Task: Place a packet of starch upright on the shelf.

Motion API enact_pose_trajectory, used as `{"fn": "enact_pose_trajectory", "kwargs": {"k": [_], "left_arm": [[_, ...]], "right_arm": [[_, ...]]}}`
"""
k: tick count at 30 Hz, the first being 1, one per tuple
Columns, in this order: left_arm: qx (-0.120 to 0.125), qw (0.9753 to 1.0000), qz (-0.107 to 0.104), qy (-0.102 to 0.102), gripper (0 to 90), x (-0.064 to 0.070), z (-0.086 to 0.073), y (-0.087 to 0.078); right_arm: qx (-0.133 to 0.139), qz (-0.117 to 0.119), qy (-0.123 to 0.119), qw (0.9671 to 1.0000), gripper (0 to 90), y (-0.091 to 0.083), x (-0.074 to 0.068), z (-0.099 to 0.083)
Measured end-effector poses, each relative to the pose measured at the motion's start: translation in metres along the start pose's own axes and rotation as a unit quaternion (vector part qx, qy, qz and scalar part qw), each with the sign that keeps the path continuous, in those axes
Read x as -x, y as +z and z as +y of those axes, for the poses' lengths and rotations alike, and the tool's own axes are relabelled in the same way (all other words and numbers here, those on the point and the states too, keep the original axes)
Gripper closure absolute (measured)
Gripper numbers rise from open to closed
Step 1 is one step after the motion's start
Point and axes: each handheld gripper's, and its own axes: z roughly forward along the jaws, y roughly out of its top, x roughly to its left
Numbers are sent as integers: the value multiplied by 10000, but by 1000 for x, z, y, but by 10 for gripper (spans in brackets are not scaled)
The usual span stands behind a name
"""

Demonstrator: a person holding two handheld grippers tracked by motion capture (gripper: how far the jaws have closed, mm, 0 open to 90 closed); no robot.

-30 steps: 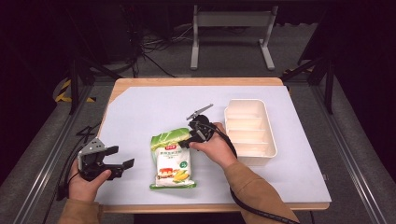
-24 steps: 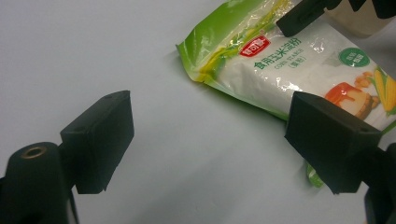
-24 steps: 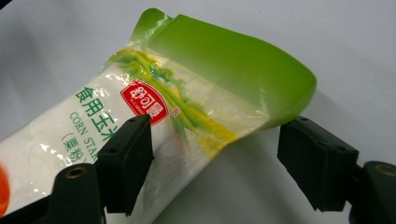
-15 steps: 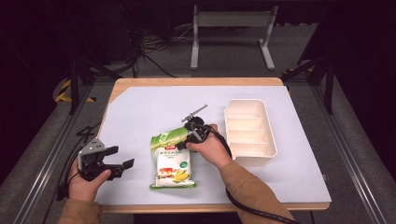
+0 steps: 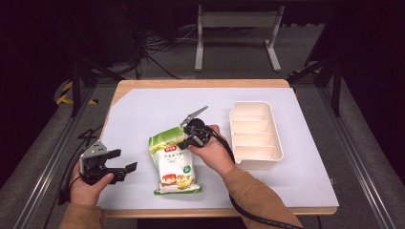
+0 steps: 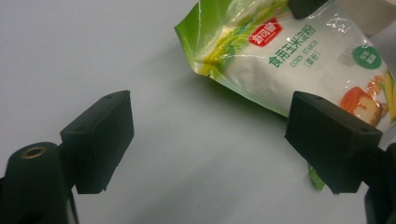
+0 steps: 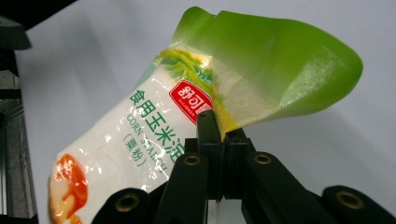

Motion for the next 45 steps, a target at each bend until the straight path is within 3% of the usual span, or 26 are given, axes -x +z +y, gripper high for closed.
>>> {"fn": "enact_pose_trajectory", "kwargs": {"k": [11, 21, 29, 45], "left_arm": [[8, 10000, -4, 7, 161, 0, 1, 0], [10, 10000, 2, 1, 161, 0, 1, 0], [2, 10000, 5, 0, 161, 0, 1, 0], [-9, 10000, 11, -7, 161, -1, 0, 1]], "right_arm": [[463, 135, -426, 9979, 893, -30, -32, 16], [810, 204, -881, 9926, 894, -54, -53, 23], [1004, 191, -1075, 9889, 894, -71, -59, 24], [1482, 123, -1153, 9821, 895, -106, -58, 21]]}}
